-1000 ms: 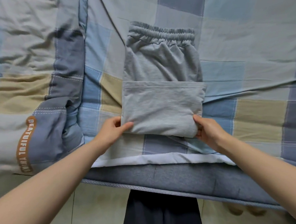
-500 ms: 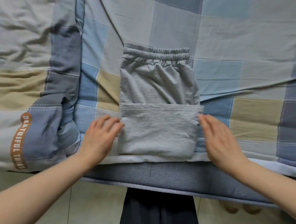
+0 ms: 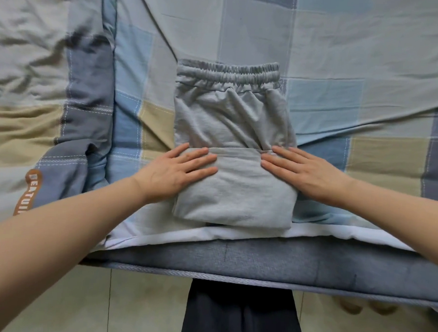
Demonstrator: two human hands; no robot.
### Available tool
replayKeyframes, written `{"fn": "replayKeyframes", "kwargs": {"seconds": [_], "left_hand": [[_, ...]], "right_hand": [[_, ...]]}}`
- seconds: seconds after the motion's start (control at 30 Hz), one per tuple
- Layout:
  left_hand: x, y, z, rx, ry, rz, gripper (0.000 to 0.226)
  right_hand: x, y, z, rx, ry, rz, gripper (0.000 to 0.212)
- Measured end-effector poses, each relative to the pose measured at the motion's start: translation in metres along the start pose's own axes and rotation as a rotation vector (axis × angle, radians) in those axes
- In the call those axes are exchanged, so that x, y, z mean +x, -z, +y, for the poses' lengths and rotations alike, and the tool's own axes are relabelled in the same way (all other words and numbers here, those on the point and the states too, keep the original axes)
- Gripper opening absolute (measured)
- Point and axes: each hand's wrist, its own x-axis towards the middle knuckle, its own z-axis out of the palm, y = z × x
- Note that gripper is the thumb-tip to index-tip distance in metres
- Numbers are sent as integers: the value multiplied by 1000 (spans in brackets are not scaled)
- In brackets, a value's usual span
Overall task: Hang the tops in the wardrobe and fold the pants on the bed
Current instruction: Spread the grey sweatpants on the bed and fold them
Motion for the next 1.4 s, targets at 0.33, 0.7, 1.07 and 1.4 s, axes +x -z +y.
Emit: {"fn": "replayKeyframes", "kwargs": {"seconds": [0.33,0.7,1.07,1.4], "left_hand": [[-39,32,61,-1777,716,-76,22],[-19,19,96,-1507,1132,476,17],[10,6,106,-1388,1538,674,20],[15,19,97,-1478,1537,851,37]], "right_hand": [[-48,24,-39,1651,-693,-187,12],[-2,25,-72,1394,-1095,211,38],[18,4,-70,1089,-1274,332,20],[31,22,-95,1205,-1123,371,64]]}}
